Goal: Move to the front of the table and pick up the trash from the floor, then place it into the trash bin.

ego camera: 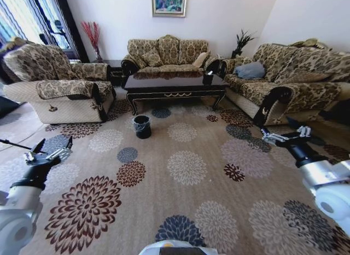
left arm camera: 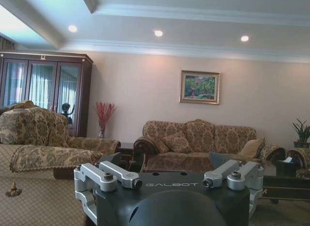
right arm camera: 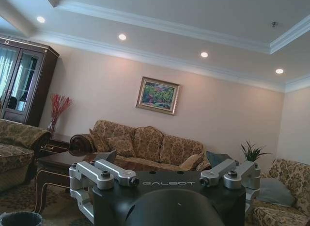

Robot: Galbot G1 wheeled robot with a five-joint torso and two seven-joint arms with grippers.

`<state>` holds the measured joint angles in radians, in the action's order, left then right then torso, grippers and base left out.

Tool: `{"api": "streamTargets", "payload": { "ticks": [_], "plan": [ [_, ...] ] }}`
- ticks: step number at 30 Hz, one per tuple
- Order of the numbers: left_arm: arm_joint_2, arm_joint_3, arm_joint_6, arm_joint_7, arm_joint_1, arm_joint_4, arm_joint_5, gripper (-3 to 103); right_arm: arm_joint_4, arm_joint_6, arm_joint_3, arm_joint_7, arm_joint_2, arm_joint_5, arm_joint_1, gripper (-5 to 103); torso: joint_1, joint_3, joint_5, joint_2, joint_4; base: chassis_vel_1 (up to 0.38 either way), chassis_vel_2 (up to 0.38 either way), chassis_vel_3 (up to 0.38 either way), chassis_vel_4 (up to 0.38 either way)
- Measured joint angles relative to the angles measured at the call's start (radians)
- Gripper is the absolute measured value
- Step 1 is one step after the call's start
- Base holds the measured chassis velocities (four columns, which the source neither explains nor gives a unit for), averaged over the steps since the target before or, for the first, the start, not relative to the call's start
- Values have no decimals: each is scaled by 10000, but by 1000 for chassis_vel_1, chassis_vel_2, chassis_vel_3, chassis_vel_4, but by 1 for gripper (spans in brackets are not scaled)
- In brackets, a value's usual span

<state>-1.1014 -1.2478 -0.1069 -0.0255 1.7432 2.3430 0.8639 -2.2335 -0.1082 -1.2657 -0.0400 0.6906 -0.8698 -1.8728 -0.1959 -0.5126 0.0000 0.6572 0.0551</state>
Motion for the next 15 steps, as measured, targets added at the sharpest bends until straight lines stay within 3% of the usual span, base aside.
{"api": "streamTargets", "payload": {
  "ticks": [15],
  "plan": [
    [70, -243, -41, 3, -52, 88, 148, 100, 261, -4, -8, 55, -482, -162, 208, 100, -265, -360, 0, 626, -1, 0, 0, 0, 0]
  ]
}}
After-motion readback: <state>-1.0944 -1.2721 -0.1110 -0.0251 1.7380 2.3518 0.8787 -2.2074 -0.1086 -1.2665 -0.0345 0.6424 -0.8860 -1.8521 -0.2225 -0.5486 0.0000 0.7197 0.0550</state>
